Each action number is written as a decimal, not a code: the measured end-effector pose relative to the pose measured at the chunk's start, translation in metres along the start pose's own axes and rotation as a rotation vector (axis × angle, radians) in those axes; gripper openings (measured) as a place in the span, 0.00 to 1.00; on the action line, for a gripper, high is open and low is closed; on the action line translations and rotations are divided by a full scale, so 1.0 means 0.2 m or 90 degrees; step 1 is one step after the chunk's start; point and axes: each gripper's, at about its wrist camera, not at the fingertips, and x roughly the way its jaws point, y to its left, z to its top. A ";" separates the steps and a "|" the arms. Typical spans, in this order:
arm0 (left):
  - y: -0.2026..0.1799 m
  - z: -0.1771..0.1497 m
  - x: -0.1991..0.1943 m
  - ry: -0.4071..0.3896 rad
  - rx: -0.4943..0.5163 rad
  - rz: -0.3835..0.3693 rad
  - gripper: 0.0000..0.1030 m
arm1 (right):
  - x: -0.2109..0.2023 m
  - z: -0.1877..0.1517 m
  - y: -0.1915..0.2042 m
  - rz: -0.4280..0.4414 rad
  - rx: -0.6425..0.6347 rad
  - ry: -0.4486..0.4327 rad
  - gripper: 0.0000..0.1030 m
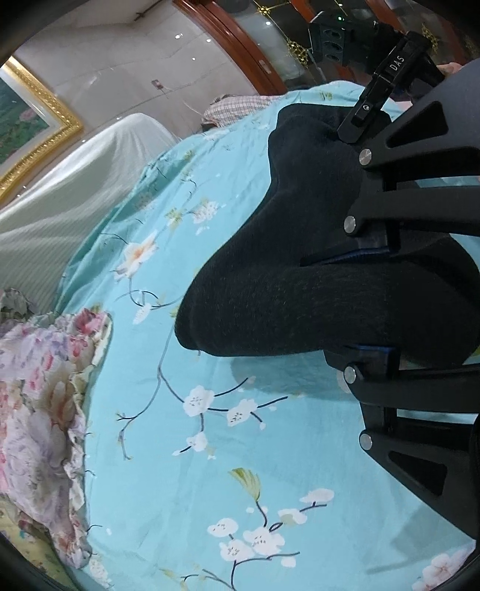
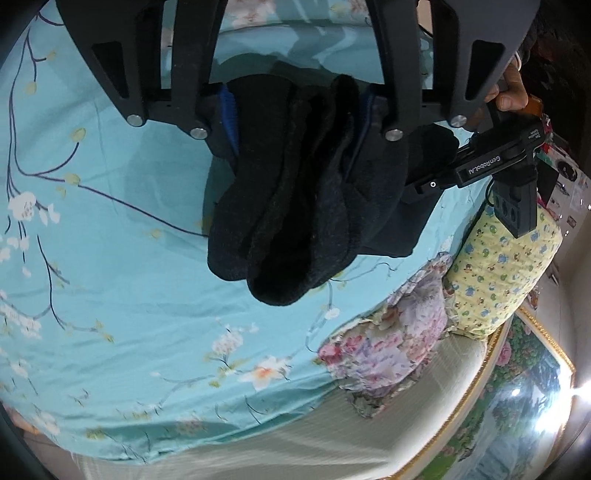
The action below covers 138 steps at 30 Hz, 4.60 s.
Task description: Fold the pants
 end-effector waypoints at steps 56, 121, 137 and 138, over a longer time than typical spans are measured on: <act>0.84 0.30 -0.54 -0.156 -0.136 0.164 0.31 | 0.87 0.36 0.89 0.173 -0.178 0.120 0.47; 0.62 -0.18 -0.68 -0.173 -0.034 0.354 0.82 | 0.58 0.00 0.90 0.081 -0.305 0.019 0.95; 0.56 -0.28 -0.62 -0.159 0.016 0.375 0.82 | 0.61 -0.13 0.89 0.053 -0.306 0.012 0.96; 0.56 -0.29 -0.62 -0.159 0.017 0.376 0.82 | 0.61 -0.13 0.89 0.053 -0.306 0.012 0.96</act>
